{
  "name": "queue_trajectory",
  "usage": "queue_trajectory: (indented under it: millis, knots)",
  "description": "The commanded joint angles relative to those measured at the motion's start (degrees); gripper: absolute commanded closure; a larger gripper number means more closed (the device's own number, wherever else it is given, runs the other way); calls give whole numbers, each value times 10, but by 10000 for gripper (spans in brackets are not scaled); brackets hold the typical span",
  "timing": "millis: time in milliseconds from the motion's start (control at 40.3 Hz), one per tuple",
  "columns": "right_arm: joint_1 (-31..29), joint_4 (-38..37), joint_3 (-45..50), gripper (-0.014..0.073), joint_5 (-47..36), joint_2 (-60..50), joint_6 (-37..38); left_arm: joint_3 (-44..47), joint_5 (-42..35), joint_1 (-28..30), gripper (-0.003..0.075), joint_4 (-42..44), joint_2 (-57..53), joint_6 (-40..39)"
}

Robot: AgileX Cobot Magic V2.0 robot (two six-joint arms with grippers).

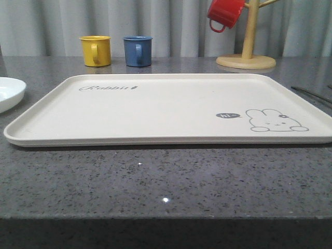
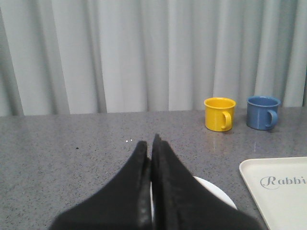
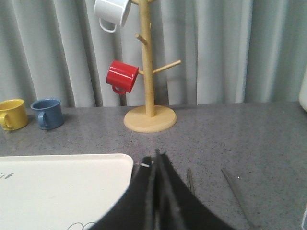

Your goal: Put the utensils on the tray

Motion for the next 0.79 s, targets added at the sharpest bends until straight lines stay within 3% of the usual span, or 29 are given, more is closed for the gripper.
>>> queue_trajectory:
  millis: [0, 149, 248, 397, 471, 595, 769]
  knots:
    - [-3, 2, -43, 662, -33, 54, -4, -39, -37, 0, 738, 4, 42, -2]
    - [-3, 2, -43, 658, -32, 72, -4, -42, -49, 0, 732, 4, 53, -2]
    - [-3, 2, -43, 584, -27, 72, -4, -42, -49, 0, 603, 4, 53, -2]
    - [-3, 2, -43, 290, -27, 72, -4, -42, -49, 0, 258, 4, 53, -2]
    - [-3, 1, -43, 105, -28, 72, -4, -42, -49, 0, 164, 4, 53, -2]
    - [-3, 1, -43, -52, -28, 72, -4, -42, -50, 0, 142, 1, 53, -2]
    - [-3, 1, -43, -59, -28, 72, -4, -50, -44, 0, 142, -3, 73, -2]
